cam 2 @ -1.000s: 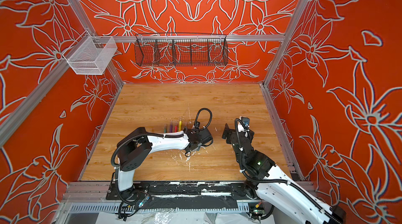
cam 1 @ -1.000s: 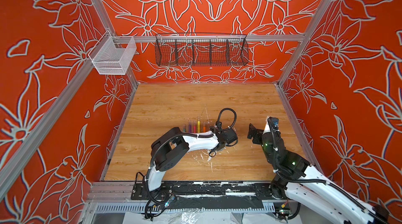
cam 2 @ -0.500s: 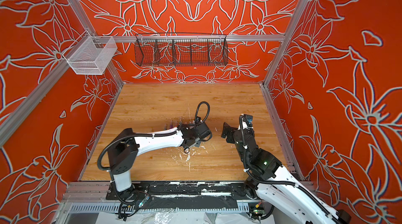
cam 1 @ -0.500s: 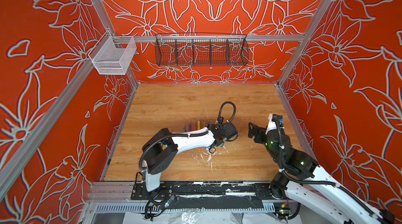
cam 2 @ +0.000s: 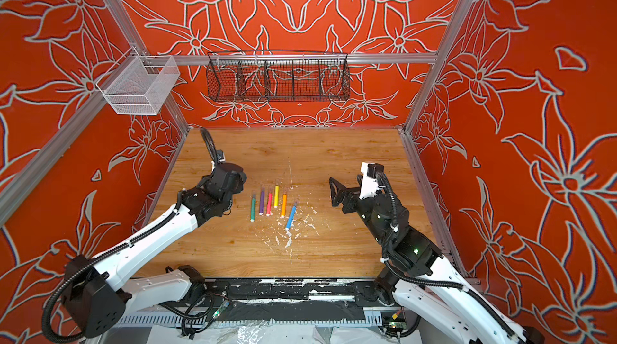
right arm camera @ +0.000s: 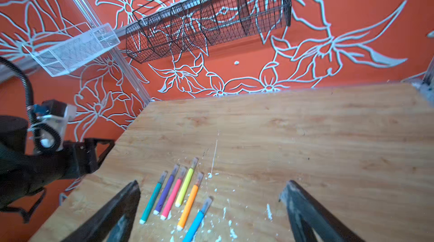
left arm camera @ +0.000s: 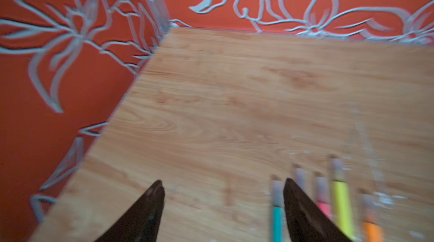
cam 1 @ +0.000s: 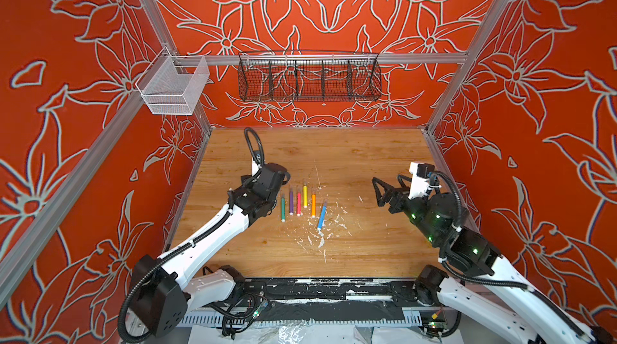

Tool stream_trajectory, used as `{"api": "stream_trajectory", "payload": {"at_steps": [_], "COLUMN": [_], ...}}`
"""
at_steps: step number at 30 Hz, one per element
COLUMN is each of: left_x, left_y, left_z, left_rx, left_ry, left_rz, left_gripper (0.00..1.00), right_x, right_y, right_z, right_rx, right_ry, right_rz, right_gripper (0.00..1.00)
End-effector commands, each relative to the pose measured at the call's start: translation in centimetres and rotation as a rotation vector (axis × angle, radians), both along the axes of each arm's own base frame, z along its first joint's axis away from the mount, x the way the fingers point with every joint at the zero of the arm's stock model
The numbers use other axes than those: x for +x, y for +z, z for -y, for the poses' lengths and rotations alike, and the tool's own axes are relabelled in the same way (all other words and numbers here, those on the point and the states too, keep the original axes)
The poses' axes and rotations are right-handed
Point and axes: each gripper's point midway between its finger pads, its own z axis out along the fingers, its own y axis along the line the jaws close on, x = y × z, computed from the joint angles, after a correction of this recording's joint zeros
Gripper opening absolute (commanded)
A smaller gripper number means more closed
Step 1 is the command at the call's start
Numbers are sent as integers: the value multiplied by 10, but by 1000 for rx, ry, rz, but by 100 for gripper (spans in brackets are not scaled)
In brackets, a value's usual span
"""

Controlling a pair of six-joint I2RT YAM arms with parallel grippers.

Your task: Insert the pens into the pen caps

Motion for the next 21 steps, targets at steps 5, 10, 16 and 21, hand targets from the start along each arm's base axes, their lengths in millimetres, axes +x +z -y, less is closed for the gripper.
{"api": "stream_trajectory", "payload": {"at_steps": [5,10,16,21], "left_x": [-26,-28,-21,-11], "left_y": [-9,-16,-44,-68], "left_z": [-55,-57,-64,-78], "left_rx": [62,24,17,-9], "left_ry": [96,73,78,128], "left_rz": [278,295,276,237], "left_gripper": [89,92,93,94], "right_x": [63,77,79,82], "right_y": [-91,-145,-160,-187], "right_z": [50,105,119,136], "right_rx": [-463,-435,-516,-460], "right_ry": [-319,-473,-500,-540], "right_rz": [-61,-144,-146,-143], "right_gripper": [98,98,98,98]}}
